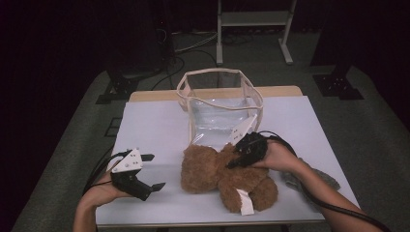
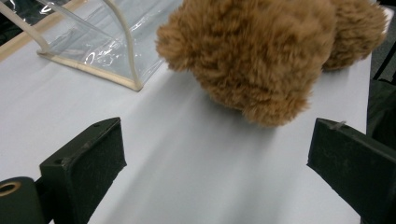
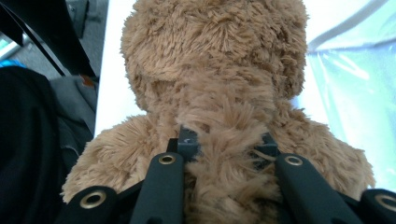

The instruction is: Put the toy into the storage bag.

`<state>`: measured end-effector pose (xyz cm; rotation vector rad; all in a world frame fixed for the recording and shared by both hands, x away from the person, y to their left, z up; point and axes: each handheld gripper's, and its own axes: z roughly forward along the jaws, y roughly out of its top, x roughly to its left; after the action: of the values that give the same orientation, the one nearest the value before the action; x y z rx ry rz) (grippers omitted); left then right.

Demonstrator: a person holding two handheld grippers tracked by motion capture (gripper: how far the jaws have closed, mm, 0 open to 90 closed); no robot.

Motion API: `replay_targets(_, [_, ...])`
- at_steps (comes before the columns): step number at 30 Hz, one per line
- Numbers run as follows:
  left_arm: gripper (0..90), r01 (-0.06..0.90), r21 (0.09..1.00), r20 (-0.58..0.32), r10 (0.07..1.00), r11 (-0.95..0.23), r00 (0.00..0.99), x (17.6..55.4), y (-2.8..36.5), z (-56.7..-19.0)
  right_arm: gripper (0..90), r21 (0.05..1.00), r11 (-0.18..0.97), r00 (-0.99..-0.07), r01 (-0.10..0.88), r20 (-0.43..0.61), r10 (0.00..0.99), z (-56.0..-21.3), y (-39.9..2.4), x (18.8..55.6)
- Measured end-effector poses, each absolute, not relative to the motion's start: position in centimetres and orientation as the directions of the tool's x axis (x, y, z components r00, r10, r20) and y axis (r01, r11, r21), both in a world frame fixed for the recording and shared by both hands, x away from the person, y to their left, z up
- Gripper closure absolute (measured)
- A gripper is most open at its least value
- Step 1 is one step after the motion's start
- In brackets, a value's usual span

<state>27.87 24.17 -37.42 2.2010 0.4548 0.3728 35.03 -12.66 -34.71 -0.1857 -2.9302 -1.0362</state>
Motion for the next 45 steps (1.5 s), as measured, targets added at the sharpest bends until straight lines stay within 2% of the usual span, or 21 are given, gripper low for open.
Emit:
replay_targets(30, [3.3, 0.202, 0.797, 0.105, 0.459, -0.569, 0.882, 27.8, 25.0, -37.2, 74.4, 0.755, 0.641, -0.990, 0.137, 0.078, 0.120, -29.8, -14.2, 35.1])
replay_targets(45, [3.3, 0.218, 0.800, 0.090, 0.472, -0.558, 0.877, 28.3, 25.1, -38.0, 74.3, 0.783, 0.610, -0.990, 0.125, 0.055, 0.133, -25.5, -14.3, 35.8])
